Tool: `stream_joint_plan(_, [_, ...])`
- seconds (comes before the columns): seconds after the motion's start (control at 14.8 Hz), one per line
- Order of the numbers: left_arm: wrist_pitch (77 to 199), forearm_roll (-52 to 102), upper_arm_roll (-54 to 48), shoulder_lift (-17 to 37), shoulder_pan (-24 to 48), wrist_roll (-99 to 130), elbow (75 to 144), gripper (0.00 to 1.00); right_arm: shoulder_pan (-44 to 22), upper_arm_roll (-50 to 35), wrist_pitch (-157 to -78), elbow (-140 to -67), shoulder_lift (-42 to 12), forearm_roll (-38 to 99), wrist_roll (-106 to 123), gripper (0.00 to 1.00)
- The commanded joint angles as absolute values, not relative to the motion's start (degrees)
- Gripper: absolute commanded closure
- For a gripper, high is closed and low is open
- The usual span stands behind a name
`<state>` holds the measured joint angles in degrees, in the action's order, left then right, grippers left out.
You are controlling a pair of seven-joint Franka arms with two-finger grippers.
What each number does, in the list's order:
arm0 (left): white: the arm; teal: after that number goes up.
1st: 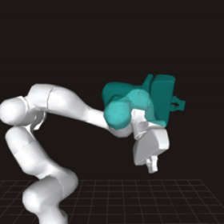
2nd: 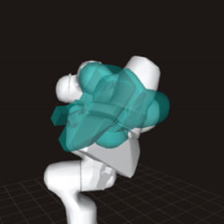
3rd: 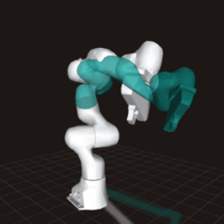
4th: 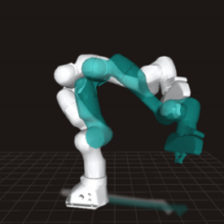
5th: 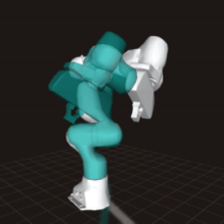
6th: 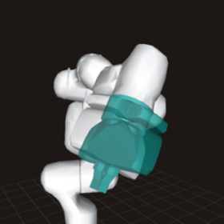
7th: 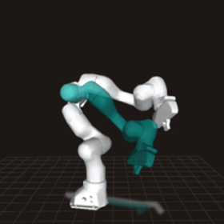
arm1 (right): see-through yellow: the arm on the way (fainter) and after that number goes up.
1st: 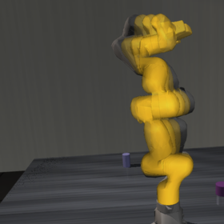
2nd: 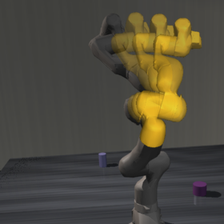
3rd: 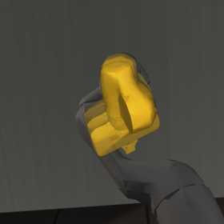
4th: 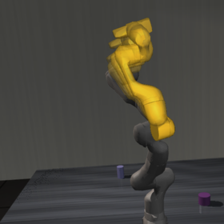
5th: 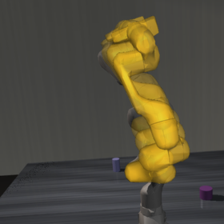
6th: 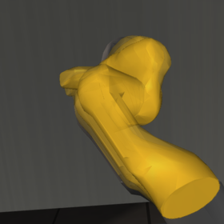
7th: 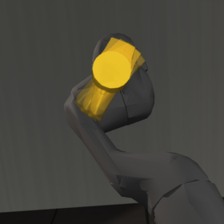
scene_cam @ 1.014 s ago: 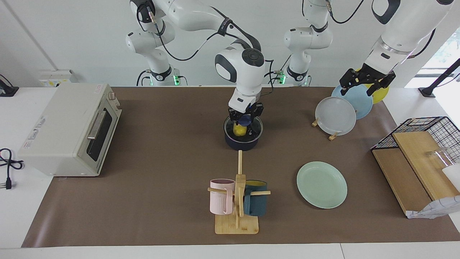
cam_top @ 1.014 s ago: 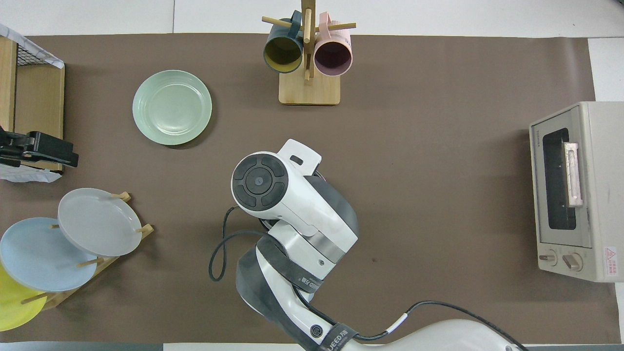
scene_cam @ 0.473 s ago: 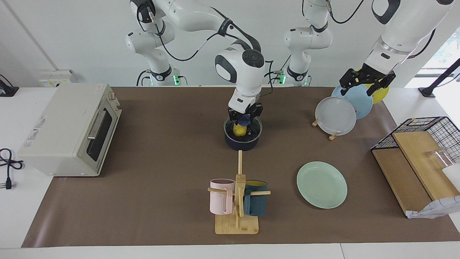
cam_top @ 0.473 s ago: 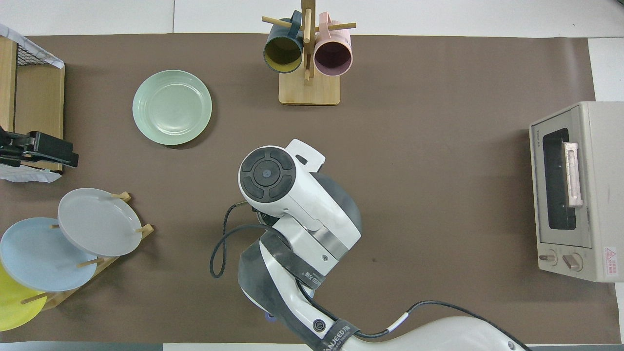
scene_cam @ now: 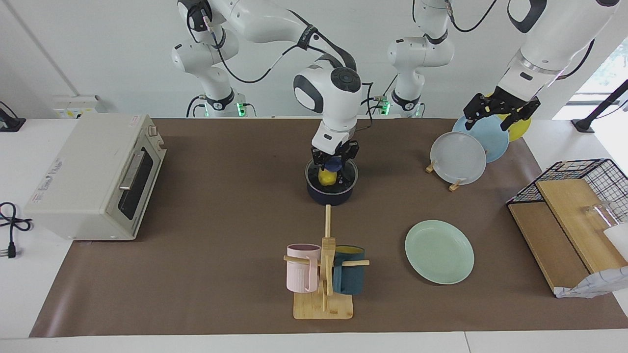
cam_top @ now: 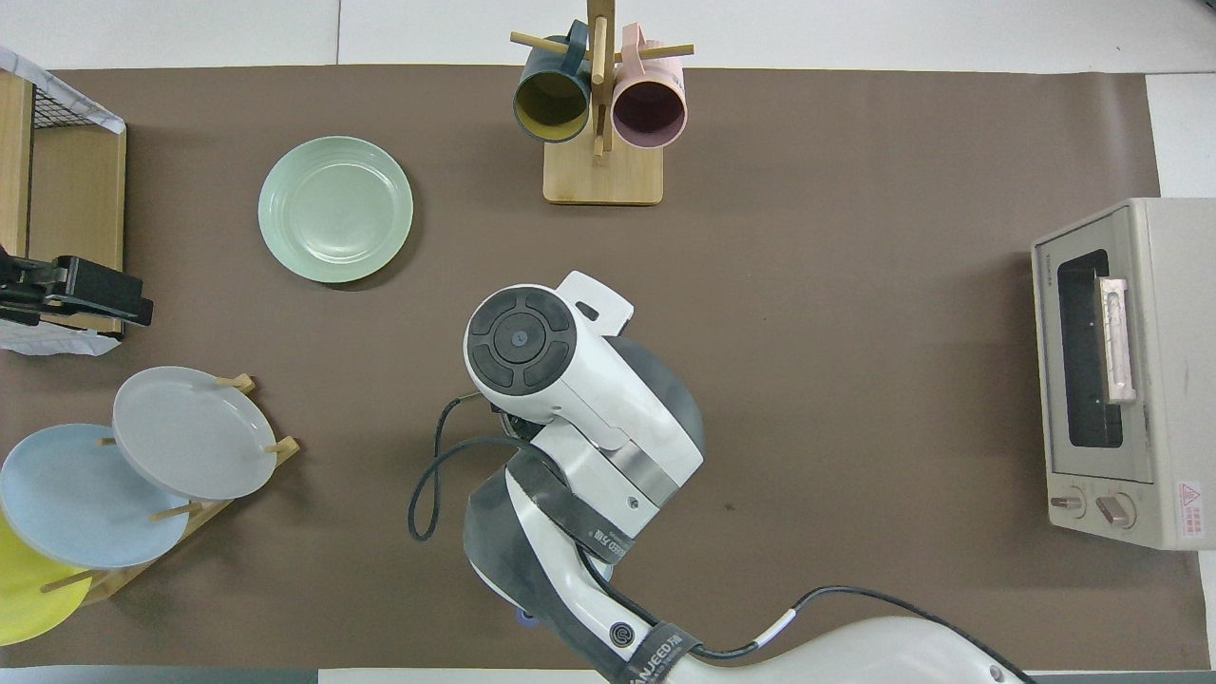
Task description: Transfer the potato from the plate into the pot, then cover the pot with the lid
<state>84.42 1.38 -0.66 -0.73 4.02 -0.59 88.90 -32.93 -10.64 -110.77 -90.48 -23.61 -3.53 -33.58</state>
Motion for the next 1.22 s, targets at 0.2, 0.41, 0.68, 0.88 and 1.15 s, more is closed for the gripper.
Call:
stream_joint_plan(0.2, [84.5, 0.4, -0.7, -1.8, 4.0, -0.4, 89.9, 0.0, -29.5, -10.7, -109.2, -88.8, -20.7, -3.1, -34.6, 0.0])
stream_joint_plan(0.41, [84.5, 0.4, -0.7, -1.8, 4.0, -0.4, 89.9, 0.0, -25.8, -10.9, -101.5, -81.8, -19.8, -2.6, -34.1, 0.0])
stream_joint_plan(0.68, [84.5, 0.4, -0.7, -1.8, 4.0, -0.3, 89.9, 0.0, -18.2, -10.8, -92.4, -78.1, -15.9, -2.5, -24.9, 0.0])
stream_joint_plan(0.88, [84.4, 0.4, -0.7, -1.8, 4.0, -0.3, 89.9, 0.0, -10.4, -10.6, -86.6, -78.3, -11.5, -2.5, -14.5, 0.0])
stream_joint_plan(1.15, [84.4, 0.4, -0.7, -1.8, 4.0, -0.4, 89.9, 0.0, -2.2, -10.5, -82.2, -79.1, -9.5, -2.7, -4.3, 0.0])
